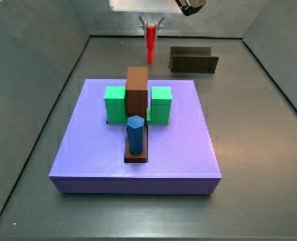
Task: Pick up the red object. Move up. Move to above the board. Insert the red object.
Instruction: Pick up the red object.
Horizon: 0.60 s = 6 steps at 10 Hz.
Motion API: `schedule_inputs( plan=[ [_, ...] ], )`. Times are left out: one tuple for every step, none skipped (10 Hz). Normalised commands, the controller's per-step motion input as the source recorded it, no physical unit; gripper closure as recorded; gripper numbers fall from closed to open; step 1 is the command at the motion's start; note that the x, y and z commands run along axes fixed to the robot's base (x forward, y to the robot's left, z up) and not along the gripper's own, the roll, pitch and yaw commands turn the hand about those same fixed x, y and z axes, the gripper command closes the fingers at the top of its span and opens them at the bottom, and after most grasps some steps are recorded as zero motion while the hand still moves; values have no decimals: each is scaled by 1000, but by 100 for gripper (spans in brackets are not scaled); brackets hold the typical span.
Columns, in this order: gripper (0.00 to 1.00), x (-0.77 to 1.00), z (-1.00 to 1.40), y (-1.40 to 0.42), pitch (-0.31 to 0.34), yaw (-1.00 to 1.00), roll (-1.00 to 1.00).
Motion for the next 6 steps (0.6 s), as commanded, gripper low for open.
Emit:
schedule_inputs(
  plan=[
    [100, 0, 0, 0, 0, 0, 0],
    [100, 0, 0, 0, 0, 0, 0],
    [100, 0, 0, 0, 0, 0, 0],
    [100, 0, 0, 0, 0, 0, 0],
    [100, 0, 0, 0, 0, 0, 0],
    [100, 0, 0, 0, 0, 0, 0]
  ],
)
